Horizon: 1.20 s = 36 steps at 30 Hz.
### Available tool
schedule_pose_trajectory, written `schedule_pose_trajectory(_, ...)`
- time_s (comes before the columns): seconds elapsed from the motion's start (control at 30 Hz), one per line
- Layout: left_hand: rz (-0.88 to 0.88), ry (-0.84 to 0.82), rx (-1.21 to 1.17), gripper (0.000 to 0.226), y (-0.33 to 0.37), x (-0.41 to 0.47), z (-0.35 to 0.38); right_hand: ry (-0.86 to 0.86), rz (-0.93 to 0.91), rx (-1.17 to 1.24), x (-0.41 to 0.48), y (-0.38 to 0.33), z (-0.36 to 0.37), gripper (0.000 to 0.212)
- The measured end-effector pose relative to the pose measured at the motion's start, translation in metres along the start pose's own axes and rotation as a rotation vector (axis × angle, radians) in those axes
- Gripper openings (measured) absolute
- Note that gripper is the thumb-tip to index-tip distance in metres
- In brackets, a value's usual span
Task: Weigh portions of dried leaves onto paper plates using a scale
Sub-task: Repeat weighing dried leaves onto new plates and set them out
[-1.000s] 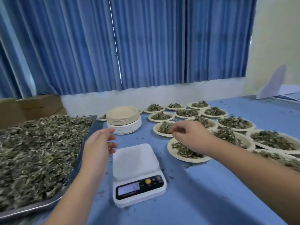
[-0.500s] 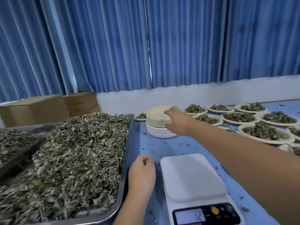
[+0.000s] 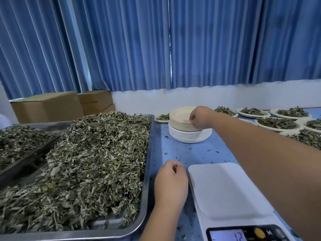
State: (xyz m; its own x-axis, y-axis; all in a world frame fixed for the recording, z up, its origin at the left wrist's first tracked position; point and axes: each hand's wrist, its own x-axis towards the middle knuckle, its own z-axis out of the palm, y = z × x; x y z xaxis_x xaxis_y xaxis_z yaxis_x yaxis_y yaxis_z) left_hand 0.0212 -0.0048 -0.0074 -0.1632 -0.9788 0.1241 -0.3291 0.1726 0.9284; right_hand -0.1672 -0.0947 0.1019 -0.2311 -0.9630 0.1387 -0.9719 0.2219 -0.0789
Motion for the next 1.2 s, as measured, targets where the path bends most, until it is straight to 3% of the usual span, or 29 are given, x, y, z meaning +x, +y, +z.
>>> schedule_pose_trajectory(0.1,-0.001,-0.002,-0.009,0.016,0.0,0.001,-0.001,0.02,-0.019,0.011,0.003,0.003,0.0,0.025)
schedule_pose_trajectory(0.27,-0.009,-0.012,-0.028,0.015,0.001,0.0,-0.002,0.038,-0.021,0.062,0.005,0.005,-0.003,0.034)
schedule_pose_trajectory(0.4,-0.016,-0.022,-0.026,0.017,0.001,0.0,-0.003,0.031,-0.005,0.201,0.007,0.013,-0.008,0.017)
schedule_pose_trajectory(0.63,-0.012,-0.036,-0.018,0.015,0.001,0.001,-0.005,0.006,0.066,0.359,0.009,0.018,-0.015,0.016)
schedule_pose_trajectory(0.87,-0.017,-0.046,-0.019,0.015,0.0,0.0,-0.004,0.017,-0.018,0.192,0.007,0.012,-0.016,0.017)
schedule_pose_trajectory(1.0,-0.016,-0.046,-0.004,0.014,0.0,0.001,-0.004,-0.013,-0.06,0.032,0.005,0.005,-0.017,0.028)
schedule_pose_trajectory(1.2,-0.013,-0.055,-0.001,0.015,0.001,0.0,-0.004,-0.04,-0.054,-0.135,0.005,-0.005,-0.019,0.024)
